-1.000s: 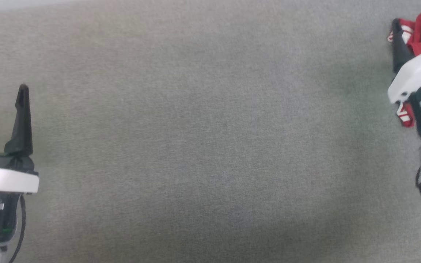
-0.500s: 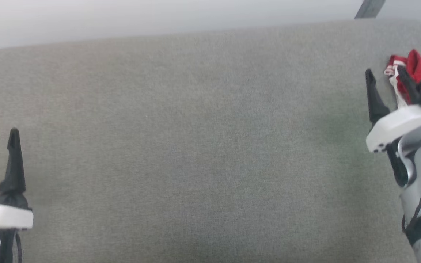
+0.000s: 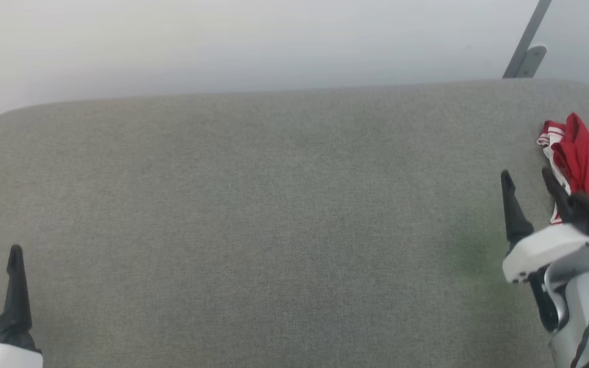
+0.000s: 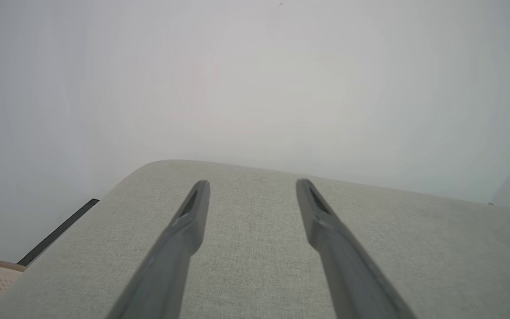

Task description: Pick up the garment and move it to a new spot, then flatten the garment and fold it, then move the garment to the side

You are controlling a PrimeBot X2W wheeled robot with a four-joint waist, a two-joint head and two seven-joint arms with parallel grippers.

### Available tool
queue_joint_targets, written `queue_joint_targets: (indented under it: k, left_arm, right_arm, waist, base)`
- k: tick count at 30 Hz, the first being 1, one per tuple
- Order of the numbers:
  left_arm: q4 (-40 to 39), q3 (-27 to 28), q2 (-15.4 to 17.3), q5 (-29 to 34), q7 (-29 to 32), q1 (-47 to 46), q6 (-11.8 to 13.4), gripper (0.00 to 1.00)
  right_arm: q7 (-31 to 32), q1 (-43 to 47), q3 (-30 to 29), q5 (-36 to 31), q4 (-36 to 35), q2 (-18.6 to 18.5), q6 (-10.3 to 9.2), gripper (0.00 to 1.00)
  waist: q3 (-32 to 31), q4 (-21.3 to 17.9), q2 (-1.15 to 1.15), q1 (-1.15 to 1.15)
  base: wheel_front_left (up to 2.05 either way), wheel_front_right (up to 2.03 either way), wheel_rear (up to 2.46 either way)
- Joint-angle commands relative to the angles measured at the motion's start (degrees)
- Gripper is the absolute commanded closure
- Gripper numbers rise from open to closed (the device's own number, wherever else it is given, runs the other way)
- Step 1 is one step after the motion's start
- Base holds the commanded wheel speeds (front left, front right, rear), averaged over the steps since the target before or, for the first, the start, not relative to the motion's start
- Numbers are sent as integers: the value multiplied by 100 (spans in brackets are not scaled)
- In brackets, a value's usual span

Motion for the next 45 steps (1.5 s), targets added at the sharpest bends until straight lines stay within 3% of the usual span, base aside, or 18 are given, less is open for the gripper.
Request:
queue_joint_targets:
  k: [1, 24, 45]
  left_arm:
    - [2, 38, -29, 59, -26, 75, -8, 0]
    - [74, -50, -52, -28, -26, 638, -8, 0]
    - [30, -168, -14, -71, -26, 521, -8, 0]
  right_arm:
    - [-44, 136, -32, 47, -43, 40, -4, 0]
    - [-242, 1516, -355, -124, -991, 654, -4, 0]
    - [-131, 1741, -485, -199, -1215, 820, -4, 0]
  waist:
    - [-79, 49, -1, 0]
    - [-314, 149, -1, 0]
    - [-272, 155, -1, 0]
  base:
    - [0, 0, 0]
    - [0, 0, 0]
    - [0, 0, 0]
